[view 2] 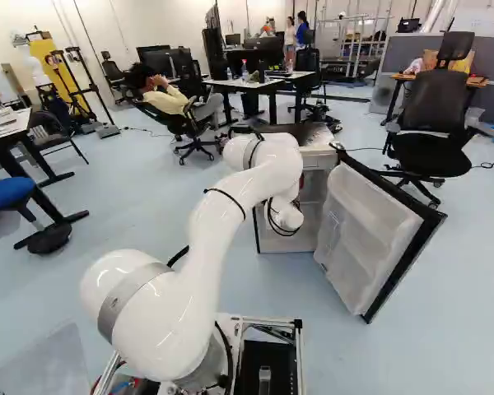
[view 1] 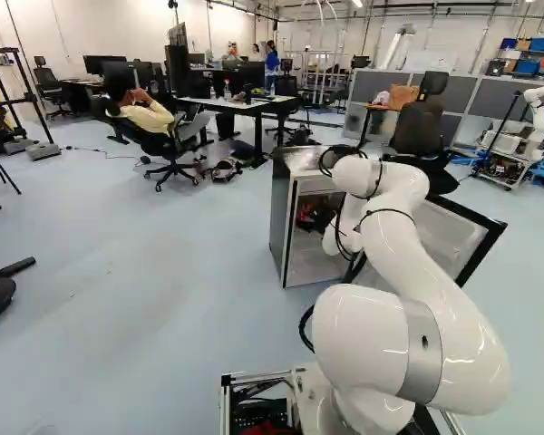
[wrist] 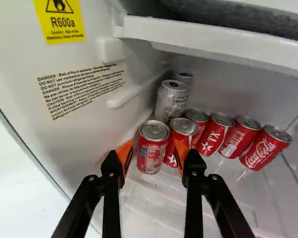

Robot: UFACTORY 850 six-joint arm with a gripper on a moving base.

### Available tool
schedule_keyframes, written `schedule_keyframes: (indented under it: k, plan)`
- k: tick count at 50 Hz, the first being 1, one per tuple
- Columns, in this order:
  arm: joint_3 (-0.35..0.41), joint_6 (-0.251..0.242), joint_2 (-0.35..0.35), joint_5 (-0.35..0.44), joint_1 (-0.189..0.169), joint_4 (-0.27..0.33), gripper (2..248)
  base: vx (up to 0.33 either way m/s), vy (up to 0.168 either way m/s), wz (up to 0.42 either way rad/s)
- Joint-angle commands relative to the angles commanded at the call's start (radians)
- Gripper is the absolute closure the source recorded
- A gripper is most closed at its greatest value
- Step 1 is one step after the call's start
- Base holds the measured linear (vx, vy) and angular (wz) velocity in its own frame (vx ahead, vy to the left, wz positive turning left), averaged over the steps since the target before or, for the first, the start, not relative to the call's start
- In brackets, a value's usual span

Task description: Grab a drink from the fridge

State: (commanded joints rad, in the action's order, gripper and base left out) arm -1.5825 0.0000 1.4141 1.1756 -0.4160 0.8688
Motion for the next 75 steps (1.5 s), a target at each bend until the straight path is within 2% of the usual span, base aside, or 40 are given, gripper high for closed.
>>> schedule_keyframes:
  k: [39, 75]
  plan:
    - [-0.048, 0.000, 0.025, -0.012, 0.011, 0.000, 115, 0.000, 0.000, 0.000]
    - [-0.114, 0.000, 0.060, -0.071, 0.019, 0.000, 115, 0.000, 0.000, 0.000]
